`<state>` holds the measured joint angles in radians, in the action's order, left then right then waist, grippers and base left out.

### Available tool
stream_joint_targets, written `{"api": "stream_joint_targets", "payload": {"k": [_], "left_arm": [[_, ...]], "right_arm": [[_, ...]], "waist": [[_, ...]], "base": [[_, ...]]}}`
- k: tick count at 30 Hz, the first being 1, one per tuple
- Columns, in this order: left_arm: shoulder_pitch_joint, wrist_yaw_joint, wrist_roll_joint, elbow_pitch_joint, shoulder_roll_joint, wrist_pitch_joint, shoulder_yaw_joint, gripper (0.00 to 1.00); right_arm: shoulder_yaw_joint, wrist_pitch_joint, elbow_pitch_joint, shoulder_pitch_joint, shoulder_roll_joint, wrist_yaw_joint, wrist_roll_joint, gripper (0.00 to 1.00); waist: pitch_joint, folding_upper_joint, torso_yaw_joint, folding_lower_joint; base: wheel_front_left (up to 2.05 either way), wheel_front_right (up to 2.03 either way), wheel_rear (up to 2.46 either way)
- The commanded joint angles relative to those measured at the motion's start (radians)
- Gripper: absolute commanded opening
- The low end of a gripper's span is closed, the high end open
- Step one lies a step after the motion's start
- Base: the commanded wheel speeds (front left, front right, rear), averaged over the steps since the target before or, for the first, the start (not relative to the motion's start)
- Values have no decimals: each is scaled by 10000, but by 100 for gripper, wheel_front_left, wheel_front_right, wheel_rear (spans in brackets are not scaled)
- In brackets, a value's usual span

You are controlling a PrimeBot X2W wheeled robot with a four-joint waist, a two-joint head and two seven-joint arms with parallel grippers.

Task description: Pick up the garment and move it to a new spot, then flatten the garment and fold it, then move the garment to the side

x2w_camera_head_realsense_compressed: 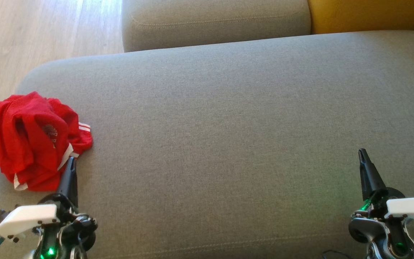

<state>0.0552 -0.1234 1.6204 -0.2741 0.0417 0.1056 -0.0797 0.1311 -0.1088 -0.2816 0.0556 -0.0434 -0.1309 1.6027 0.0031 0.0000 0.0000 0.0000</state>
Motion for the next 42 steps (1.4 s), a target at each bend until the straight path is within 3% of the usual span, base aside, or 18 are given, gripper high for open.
{"api": "stream_joint_targets", "payload": {"k": [1,24,25,28,42], "left_arm": [[527,-73,-113,293,85,73,-336,0],[527,-73,-113,293,85,73,-336,0],[-6,6,5,-32,-6,-7,5,100],[-277,19,4,-483,-57,-20,29,100],[-297,9,-427,-222,-41,-429,-193,100]], "right_arm": [[-178,-40,368,523,-68,2,63,0],[-178,-40,368,523,-68,2,63,0],[-5,3,-31,-3,2,0,-1,100],[-53,6,-487,-233,42,0,-2,100],[-255,421,-381,-16,30,0,-664,100]], "waist": [[0,0,0,0],[0,0,0,0],[0,0,0,0],[1,0,0,0],[-49,0,-27,0]], "base": [[0,0,0],[0,0,0],[0,0,0],[0,0,0],[0,0,0]]}}
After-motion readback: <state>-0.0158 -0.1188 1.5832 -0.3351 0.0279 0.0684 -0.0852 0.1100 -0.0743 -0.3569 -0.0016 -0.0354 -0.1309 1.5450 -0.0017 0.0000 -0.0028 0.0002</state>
